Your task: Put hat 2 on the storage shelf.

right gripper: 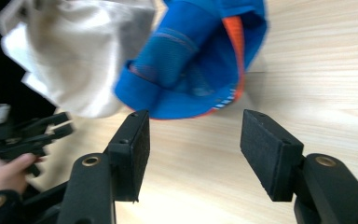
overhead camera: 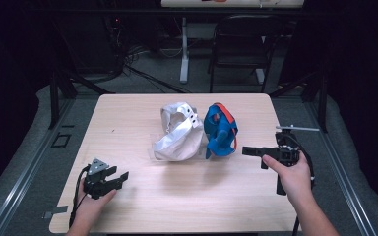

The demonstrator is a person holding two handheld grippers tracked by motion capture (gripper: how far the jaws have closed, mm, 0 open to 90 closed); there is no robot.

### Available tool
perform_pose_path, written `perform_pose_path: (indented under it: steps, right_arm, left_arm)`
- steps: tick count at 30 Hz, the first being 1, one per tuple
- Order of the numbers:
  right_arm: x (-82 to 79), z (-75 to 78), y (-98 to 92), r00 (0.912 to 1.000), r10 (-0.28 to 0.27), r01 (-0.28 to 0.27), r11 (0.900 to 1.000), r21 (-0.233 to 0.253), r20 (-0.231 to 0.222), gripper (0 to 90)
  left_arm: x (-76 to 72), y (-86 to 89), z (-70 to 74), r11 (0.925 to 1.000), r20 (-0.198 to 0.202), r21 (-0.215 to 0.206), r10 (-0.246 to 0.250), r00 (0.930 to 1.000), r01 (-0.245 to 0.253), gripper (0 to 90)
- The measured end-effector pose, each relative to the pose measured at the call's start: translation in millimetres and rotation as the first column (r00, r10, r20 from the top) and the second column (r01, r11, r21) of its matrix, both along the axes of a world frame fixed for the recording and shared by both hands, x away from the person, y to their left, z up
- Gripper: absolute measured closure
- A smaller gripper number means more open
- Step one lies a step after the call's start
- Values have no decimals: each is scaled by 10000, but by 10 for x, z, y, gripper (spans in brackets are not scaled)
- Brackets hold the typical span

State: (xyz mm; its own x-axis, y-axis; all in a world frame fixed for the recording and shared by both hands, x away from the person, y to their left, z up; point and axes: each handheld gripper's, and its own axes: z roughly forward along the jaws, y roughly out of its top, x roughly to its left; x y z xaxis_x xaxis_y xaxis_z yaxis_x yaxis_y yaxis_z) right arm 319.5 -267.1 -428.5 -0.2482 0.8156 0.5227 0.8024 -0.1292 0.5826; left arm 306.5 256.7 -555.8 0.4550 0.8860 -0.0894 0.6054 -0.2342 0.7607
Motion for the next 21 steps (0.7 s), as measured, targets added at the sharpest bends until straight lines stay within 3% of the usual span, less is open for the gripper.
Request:
perform_pose_path:
  steps: [5,13,19,21]
  right_arm:
    - [-161,-163,-55,9983,-306,316,9993,-194,489,439]
    - [-354,-467,-116,9973,-426,443,9987,-266,600,443]
    - [-414,-710,-121,9983,-288,325,9965,-767,499,451]
    - [-432,-777,-115,9981,-322,357,9971,-676,520,453]
  left_arm:
    - [0,-3,-9,10000,-22,7,-20,10000,20,445]
    - [1,-10,-13,10000,11,84,-33,10000,33,445]
    - [0,-16,-16,9999,-17,103,-68,10000,68,445]
    - [0,-17,-20,9999,-14,93,-60,10000,60,445]
